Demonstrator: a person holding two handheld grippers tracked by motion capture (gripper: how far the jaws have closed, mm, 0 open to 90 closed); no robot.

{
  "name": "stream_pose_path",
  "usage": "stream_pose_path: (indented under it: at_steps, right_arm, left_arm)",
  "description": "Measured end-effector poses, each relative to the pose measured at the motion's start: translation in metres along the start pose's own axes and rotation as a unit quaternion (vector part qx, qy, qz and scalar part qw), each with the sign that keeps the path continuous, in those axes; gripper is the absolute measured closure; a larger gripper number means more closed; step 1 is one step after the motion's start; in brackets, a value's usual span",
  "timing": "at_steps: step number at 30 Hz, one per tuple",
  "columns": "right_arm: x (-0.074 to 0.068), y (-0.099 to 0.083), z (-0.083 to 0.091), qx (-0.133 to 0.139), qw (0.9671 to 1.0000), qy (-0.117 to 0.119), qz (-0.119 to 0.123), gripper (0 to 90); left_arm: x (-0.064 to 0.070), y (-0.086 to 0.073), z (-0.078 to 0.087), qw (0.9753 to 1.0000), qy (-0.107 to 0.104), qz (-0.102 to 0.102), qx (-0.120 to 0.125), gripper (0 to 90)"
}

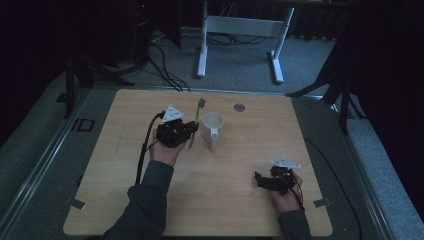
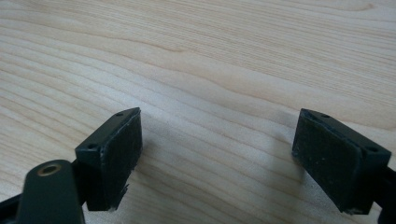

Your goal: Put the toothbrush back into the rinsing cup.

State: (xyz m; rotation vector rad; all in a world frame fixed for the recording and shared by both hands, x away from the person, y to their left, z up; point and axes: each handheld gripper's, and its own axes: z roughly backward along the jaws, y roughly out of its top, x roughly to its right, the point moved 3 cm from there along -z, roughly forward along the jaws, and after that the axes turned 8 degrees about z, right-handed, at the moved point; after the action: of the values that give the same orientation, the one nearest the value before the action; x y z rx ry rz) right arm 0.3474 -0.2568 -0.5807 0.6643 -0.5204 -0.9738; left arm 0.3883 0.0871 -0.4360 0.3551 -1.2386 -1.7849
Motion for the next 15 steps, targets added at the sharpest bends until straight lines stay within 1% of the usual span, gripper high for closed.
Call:
stream_pose_path:
  at_steps: [4,15]
  right_arm:
    - [-0.0001,0.0002,-0.0001,0.000,1.0000,0.000,0.000,15.7]
    - [-0.0002,0.0004,-0.0005,0.000,1.0000,0.001,0.001,15.7]
  left_arm:
    - [0.0006,0.0017,-0.0006,1.0000,0.000,-0.002,0.003,82.3]
    - [0.0037,0.0042,-0.0035,0.9997,-0.009,0.002,0.021,82.3]
